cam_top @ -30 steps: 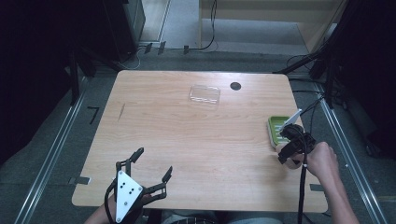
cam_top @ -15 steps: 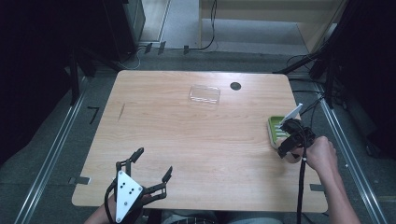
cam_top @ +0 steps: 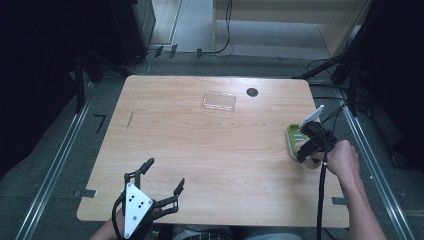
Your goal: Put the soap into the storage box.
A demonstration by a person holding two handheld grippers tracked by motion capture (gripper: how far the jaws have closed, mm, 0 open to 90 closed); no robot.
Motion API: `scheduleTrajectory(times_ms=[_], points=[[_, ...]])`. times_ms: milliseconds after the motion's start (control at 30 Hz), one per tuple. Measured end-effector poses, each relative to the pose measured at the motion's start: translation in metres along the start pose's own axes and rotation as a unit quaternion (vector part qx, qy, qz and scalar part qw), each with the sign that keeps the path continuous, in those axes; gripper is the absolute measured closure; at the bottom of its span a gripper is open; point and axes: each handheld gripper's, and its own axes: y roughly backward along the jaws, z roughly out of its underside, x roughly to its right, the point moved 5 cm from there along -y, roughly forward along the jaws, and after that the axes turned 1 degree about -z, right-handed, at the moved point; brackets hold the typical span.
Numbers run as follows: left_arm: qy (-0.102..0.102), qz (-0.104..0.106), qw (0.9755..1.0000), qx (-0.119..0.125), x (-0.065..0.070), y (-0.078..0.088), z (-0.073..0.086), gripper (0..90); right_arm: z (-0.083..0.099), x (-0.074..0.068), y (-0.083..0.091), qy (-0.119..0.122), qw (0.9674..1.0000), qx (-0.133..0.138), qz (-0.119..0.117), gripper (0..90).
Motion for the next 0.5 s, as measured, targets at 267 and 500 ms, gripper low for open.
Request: scheduleTrajectory(times_ms=[267, 500], points=[[0.0, 0.0, 1.0, 0.0, 0.0, 0.0, 0.0, 9.9, -0.009, 0.002, -0.001, -0.002, 1.0, 0.002, -0.001, 33.4], [-0.001, 0.0, 1.0, -0.001, 0.0, 0.0, 0.0, 9.9, -0.014, 0.005, 0.001, -0.009, 0.9999, 0.006, -0.002, 33.4]])
